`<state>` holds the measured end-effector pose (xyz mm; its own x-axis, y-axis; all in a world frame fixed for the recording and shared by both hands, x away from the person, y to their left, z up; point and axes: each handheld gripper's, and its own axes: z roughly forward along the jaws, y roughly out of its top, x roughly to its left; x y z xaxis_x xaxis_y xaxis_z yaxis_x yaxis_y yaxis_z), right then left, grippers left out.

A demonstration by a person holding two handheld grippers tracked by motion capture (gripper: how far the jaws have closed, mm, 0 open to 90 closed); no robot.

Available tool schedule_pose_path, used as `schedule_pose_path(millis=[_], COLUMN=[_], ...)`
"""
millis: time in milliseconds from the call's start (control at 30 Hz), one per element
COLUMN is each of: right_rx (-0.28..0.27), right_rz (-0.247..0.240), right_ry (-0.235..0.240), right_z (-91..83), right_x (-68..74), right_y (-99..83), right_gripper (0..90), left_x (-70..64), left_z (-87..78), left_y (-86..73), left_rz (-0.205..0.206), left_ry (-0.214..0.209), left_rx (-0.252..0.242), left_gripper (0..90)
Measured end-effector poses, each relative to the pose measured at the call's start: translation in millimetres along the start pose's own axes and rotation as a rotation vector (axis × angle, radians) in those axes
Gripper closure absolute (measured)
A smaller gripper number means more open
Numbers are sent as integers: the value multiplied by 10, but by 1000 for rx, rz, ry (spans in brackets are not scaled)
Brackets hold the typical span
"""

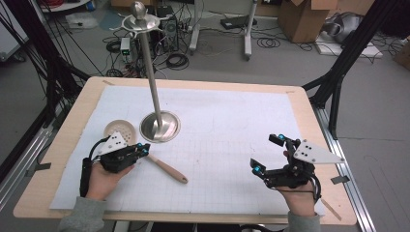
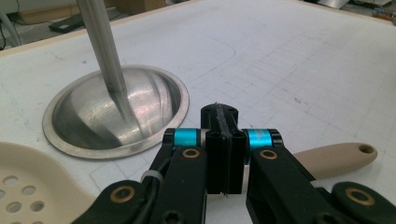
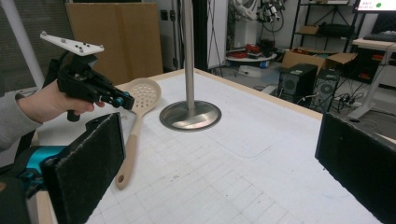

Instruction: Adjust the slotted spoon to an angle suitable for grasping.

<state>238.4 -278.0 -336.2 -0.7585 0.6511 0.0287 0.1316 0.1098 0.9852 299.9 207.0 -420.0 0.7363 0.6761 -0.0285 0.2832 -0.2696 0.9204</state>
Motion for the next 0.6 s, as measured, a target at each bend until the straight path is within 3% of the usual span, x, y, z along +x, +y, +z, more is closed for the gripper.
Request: schedule_pose_path(millis=[600], right_rx=[15], right_rz=[5], right_ry=[-4], right_z=[-17], right_x=[18], right_y=[-26], right_gripper=[6], left_x=[-31], left_z=[281], left_y=[-86], left_rz=[19], left_ry=[15], left_rx=[103], left_gripper=[895])
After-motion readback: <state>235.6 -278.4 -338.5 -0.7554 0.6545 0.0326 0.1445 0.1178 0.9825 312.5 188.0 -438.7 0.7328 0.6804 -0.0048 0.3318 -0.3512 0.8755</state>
